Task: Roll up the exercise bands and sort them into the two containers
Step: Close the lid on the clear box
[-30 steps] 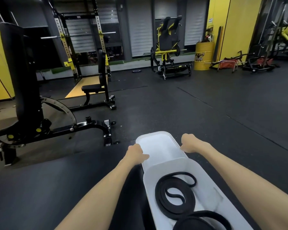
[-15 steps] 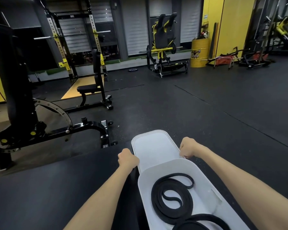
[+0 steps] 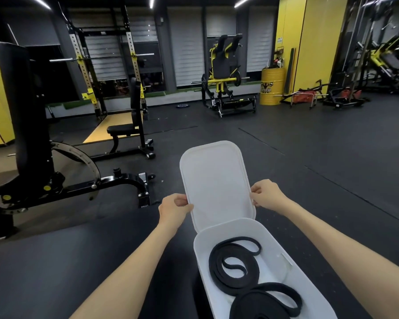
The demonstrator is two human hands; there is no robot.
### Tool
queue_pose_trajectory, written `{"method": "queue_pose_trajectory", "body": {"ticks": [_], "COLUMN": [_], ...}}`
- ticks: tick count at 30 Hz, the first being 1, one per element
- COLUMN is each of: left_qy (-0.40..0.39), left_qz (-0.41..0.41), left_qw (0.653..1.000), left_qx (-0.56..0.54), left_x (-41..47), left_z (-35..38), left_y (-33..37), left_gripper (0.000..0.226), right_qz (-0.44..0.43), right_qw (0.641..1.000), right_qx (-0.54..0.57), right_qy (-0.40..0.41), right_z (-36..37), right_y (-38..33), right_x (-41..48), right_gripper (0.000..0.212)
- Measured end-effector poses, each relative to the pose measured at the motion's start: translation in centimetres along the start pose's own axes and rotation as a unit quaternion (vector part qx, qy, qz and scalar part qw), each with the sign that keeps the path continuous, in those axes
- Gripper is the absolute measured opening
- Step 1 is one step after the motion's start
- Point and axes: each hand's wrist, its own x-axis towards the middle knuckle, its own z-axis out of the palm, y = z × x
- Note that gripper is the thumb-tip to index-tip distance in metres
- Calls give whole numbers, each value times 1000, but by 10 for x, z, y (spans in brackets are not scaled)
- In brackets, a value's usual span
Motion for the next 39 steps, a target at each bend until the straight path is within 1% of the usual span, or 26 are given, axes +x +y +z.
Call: {"method": "queue_pose_trajectory", "body": {"ticks": [5,9,11,13,14,15,17,19,20,22,23,24,26,28,30,31,32,34,35,36,37,38,39], "left_qy": [-7,-12,-17,-26,-26,-21,-16,-29,-34,-37,-40,-47,-61,-68,-79,-90,-102,-115,-112,-101,-90,-83,-83], "left_qz": [78,145,186,245,279,313,375,413,424,438,446,458,477,482,481,483,488,500,502,498,484,458,427], "left_qw": [997,989,981,966,955,942,912,885,875,865,858,848,828,819,817,814,808,793,792,799,814,833,853], "left_qx": [13,30,46,75,95,119,166,213,229,244,251,262,289,304,308,309,314,329,328,321,310,298,288], "left_x": [-32,-64,-81,-95,-100,-104,-112,-120,-124,-131,-133,-135,-137,-138,-141,-143,-145,-148,-148,-147,-149,-151,-154], "left_z": [-18,-28,-31,-34,-35,-37,-39,-37,-35,-33,-32,-31,-31,-32,-33,-34,-34,-34,-32,-30,-26,-21,-15], "left_y": [8,8,5,-2,-6,-9,-16,-23,-25,-27,-28,-29,-33,-37,-40,-40,-39,-37,-36,-34,-31,-26,-18], "left_gripper": [17,19,20,23,25,26,26,30,32,34,36,37,42,45,45,44,44,43,41,35,28,25,30], "right_qz": [-36,-108,-141,-145,-136,-117,-91,-73,-57,-47,-53,-55,-53,-65,-97,-121,-149,-185,-192,-194,-195,-185,-171], "right_qw": [999,994,990,989,991,991,989,986,985,990,992,992,989,987,986,986,983,976,974,973,972,975,979], "right_qx": [-6,-9,-19,-10,17,59,113,143,155,121,96,86,112,120,83,42,-2,-58,-76,-93,-104,-106,-94], "right_qy": [8,20,24,21,8,-2,-14,-31,-43,-56,-60,-68,-80,-89,-107,-110,-108,-100,-95,-87,-77,-62,-51], "right_z": [-14,-21,-21,-20,-21,-22,-23,-25,-26,-27,-26,-25,-24,-24,-27,-27,-27,-30,-31,-33,-33,-33,-31], "right_y": [-1,-1,8,16,16,13,12,15,17,20,21,23,25,28,32,35,39,46,47,45,44,41,37], "right_x": [-27,-59,-70,-81,-88,-98,-114,-128,-134,-147,-154,-159,-167,-171,-174,-174,-175,-175,-175,-174,-173,-172,-170], "right_gripper": [11,26,20,9,7,13,31,43,45,33,34,37,48,54,47,39,30,25,25,27,32,36,35]}}
